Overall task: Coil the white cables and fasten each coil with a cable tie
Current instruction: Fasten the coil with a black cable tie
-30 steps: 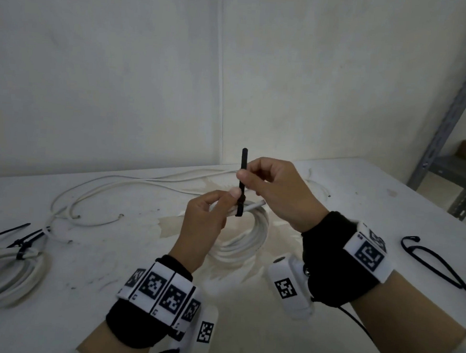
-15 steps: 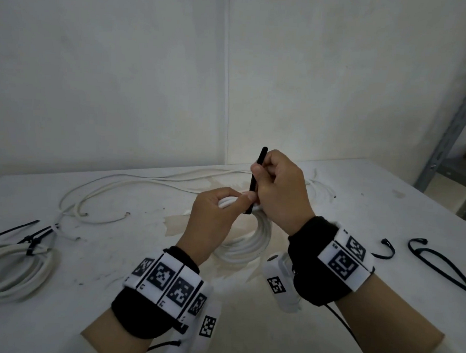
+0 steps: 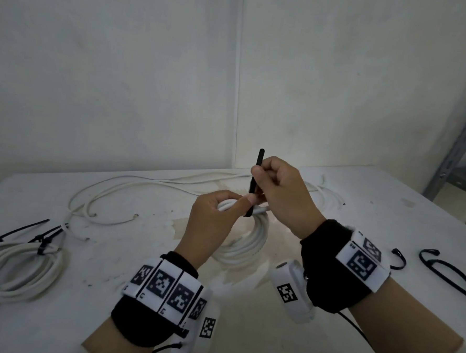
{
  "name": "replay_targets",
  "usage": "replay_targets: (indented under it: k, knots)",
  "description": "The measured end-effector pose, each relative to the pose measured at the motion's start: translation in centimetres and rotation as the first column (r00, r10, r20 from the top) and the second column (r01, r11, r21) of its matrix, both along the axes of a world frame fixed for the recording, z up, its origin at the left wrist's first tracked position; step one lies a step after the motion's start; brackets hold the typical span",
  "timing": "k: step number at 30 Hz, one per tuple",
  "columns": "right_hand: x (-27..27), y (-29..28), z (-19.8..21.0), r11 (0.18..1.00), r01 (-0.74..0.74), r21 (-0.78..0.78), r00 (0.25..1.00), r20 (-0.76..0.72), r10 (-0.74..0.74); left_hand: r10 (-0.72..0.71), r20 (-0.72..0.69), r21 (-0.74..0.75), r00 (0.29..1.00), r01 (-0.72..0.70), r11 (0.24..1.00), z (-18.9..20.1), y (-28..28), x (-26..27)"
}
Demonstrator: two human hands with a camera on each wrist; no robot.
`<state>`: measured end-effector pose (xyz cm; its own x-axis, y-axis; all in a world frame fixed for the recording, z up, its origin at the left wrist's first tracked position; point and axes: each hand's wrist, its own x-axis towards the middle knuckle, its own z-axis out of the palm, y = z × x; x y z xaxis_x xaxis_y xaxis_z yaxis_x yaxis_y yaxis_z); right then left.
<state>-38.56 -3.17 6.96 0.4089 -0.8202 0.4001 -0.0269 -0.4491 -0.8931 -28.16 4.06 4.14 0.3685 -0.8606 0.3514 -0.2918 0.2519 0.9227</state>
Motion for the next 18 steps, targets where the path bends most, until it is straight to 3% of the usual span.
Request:
replay_targets:
  k: [7,10,16,18]
  knots:
    - [0.6,1.9,-1.5,0.957,-0.251,0.148,0.958,-0.107,0.268,0.081,-0.199,0.063,0.977,-0.070,0.996,0.5,0.1,2.4]
    - [1.1,1.7,-1.6,0.905,-0.320,0.278,0.940,-0.022,0.339,0.091,-0.233,0.074,0.968,-0.076,0.994,0.8,0.6,3.2]
    - [2.5,2.2,-2.4,0.944,-0.312,0.103,0.946,-0.053,0.319,0.183,-0.163,0.228,0.970,-0.143,0.963,0.4,1.0,5.0]
    - [2.7,2.1,-2.6,0.949,-0.309,0.069,0.949,-0.051,0.313,0.197,-0.204,0.288,0.959,-0.134,0.948,0.3,1.0,5.1]
